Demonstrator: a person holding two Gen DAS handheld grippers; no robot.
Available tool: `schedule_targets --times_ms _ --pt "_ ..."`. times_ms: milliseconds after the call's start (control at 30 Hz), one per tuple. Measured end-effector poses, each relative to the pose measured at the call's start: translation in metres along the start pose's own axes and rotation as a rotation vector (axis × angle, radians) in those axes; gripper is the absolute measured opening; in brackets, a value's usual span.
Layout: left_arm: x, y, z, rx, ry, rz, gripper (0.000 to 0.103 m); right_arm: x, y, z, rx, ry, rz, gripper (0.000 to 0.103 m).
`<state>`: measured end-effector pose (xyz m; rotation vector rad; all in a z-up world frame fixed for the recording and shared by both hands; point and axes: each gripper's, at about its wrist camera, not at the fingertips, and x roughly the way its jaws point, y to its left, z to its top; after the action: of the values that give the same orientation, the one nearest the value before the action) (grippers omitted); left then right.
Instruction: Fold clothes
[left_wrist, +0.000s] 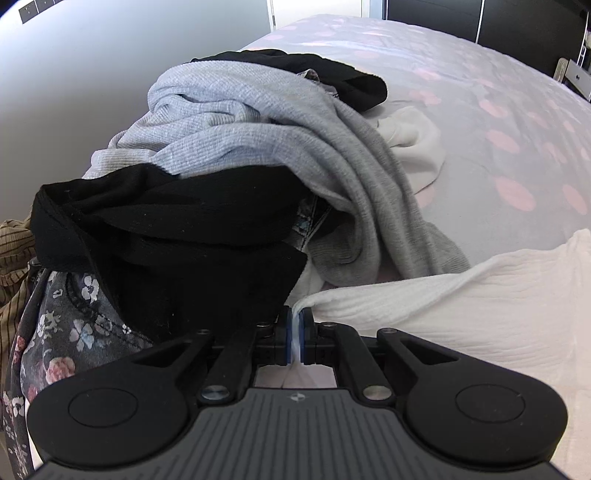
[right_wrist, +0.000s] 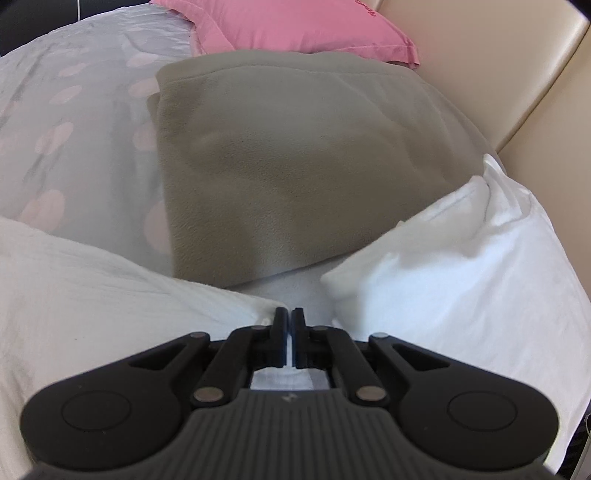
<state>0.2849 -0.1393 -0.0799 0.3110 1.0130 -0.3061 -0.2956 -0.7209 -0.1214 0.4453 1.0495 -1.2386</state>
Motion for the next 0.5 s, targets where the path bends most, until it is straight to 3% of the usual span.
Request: schedule_targets --times_ms 200,300,367,400,433,500 --pt "0.012 -0.015 0.005 0.066 -0.040 0.060 0.002 0.038 0.005 0.004 -0.030 0.012 -0.027 0.002" --pt "0.014 -0.024 0.005 0.112 -0.033 0.050 0.005 0.039 0.007 0.002 -0.048 -0.007 -0.018 0.003" --pt "0.005 -0.029 0.004 0.145 -0.066 0.049 0.014 0.027 0.005 0.001 -0.054 -0.040 0.004 0.005" --pt "0.000 -0.031 0.003 0.160 -0.084 0.046 0.025 0.021 0.005 0.001 -0.056 -0.057 0.016 0.010" --pt "-0.007 -0.032 0.003 0.167 -0.106 0.037 0.029 0.015 0.004 0.001 -0.059 -0.074 0.027 0.021" --pt "-0.026 -0.038 0.004 0.176 -0.161 0.016 0.039 0.002 0.003 0.000 -0.064 -0.107 0.050 0.027"
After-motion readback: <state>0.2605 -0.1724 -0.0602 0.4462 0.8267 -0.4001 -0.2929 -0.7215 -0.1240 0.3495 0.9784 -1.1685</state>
